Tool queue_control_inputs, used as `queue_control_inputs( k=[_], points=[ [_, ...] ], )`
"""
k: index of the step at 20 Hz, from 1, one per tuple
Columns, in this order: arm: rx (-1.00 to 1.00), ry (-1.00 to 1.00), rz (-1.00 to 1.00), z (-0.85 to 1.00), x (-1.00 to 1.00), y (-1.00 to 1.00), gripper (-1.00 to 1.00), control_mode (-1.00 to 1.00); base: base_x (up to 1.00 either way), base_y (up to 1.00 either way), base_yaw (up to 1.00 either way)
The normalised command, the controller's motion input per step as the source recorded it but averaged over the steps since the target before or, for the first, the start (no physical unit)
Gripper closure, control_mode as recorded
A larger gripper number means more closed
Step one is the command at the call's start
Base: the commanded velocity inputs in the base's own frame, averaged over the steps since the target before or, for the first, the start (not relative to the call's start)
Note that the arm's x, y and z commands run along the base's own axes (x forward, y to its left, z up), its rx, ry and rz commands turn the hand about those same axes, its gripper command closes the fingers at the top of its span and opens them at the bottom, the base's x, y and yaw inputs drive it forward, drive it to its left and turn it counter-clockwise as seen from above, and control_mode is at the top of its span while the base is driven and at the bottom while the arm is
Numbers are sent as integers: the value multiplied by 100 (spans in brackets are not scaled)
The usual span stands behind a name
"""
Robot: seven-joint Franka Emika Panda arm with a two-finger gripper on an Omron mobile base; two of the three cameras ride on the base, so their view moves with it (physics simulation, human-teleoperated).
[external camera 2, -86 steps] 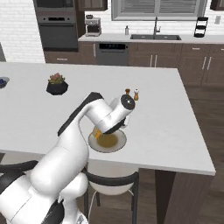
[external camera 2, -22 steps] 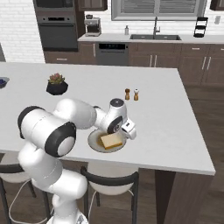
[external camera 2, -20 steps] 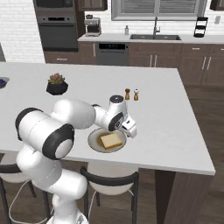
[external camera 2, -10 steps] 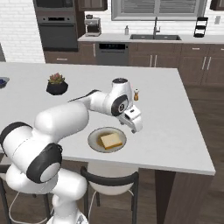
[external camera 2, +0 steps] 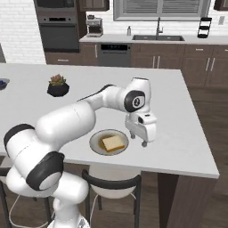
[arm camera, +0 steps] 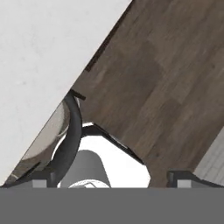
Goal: Start the toaster. Once the lever pops up, take the bread to the plate on the dining counter.
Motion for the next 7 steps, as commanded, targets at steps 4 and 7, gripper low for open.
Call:
queue_control_inputs(
  k=[4, 7],
  points=[
    [11, 23, -13, 0, -100, -28, -100, -100, 0, 0, 0],
    [13, 15, -11, 0, -100, -15, -100, -100, 0, 0, 0]
  ],
)
